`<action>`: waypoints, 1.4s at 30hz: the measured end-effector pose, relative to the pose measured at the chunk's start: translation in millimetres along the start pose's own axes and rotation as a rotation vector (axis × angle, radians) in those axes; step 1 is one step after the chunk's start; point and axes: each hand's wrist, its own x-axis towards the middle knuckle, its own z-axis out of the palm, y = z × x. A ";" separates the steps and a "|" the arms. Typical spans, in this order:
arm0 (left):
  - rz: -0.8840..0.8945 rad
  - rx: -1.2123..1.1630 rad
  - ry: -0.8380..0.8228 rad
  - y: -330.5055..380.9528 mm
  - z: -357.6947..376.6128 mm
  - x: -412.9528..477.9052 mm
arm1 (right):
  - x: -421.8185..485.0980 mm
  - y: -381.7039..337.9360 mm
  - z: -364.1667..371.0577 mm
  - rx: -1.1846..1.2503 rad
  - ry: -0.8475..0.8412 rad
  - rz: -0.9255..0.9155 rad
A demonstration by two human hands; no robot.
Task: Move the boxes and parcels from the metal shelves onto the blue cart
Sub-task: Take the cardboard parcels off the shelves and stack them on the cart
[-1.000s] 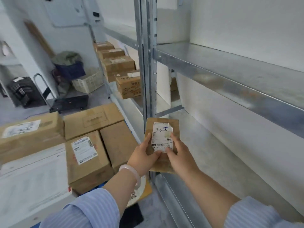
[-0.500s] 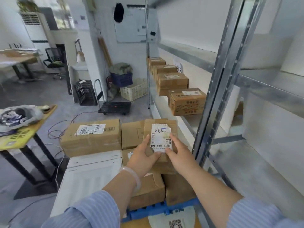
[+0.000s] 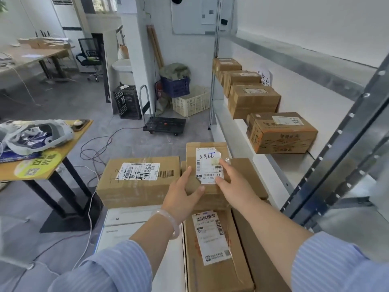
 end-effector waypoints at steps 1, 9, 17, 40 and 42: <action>-0.007 0.027 0.012 -1.8 -1.7 5.6 | 7.8 -0.9 1.5 0.004 -0.014 -0.004; -0.011 0.462 0.125 -9.5 1.4 27.9 | 50.1 6.6 11.3 -0.012 -0.094 -0.011; -0.053 0.599 0.129 -19.5 12.7 30.1 | 62.1 20.1 19.8 0.000 -0.156 0.008; -0.079 0.608 0.053 -10.3 8.7 26.8 | 49.2 20.6 11.9 -0.126 -0.113 -0.098; -0.055 0.614 0.060 -5.4 7.1 24.5 | 39.6 20.8 4.9 -0.181 -0.114 -0.116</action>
